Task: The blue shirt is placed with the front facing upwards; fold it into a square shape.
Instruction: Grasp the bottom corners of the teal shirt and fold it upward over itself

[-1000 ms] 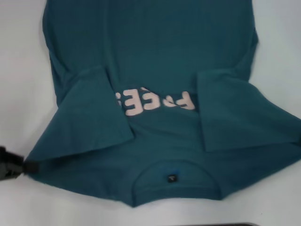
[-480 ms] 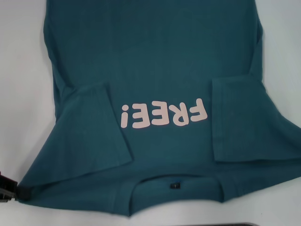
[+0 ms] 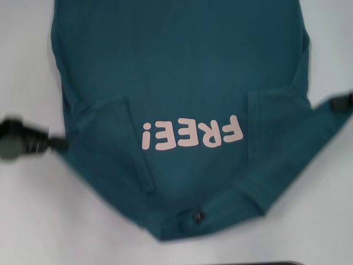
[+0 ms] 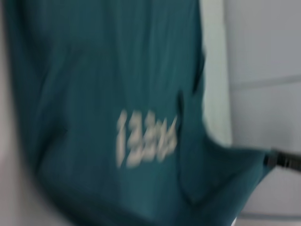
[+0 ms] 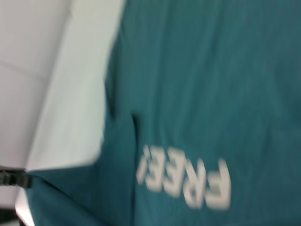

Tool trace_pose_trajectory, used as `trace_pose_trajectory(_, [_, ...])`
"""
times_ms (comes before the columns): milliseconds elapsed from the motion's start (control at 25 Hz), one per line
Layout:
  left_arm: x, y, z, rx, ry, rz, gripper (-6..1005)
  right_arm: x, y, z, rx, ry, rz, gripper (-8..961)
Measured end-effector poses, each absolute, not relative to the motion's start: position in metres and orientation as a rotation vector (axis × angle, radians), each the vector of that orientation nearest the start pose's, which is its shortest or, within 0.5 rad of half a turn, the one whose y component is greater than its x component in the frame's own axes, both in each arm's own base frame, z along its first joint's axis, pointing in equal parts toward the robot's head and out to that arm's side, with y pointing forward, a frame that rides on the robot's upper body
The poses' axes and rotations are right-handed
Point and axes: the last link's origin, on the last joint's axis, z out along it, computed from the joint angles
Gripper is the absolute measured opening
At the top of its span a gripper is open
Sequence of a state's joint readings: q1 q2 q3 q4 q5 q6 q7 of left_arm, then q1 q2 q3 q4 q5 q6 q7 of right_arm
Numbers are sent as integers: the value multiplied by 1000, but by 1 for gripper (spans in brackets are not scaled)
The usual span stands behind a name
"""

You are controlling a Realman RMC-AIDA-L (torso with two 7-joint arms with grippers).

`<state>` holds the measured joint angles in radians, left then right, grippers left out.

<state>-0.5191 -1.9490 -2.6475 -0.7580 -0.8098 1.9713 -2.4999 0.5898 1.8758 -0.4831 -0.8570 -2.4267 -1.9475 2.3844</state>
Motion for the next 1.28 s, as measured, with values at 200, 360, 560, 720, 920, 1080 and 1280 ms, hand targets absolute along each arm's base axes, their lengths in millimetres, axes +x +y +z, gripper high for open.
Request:
trace_pose_trajectory(200, [-270, 336, 65, -2251, -2149, -599, 27, 281, 345, 123, -2332, 1801, 413, 37])
trace_pose_trajectory(360, [-259, 372, 51, -2159, -2079, -627, 27, 281, 366, 130, -2204, 1742, 547, 37])
trace_pose_trajectory(560, [-256, 407, 41, -2032, -1951, -612, 27, 291, 383, 130, -2069, 1694, 589, 38])
trace_pose_trajectory(720, [-256, 425, 34, -1967, -1863, -513, 27, 296, 394, 124, -2014, 1662, 565, 39])
trace_pose_trajectory(920, [-258, 440, 31, -1884, -1777, -479, 26, 301, 410, 110, -1952, 1578, 497, 39])
trace_pose_trajectory(1080, [-254, 450, 38, -1857, -1710, -508, 26, 299, 421, 105, -1927, 1504, 462, 38])
trace_pose_trajectory(1280, [-243, 463, 46, -1872, -1620, -506, 26, 299, 429, 103, -1901, 1454, 430, 38])
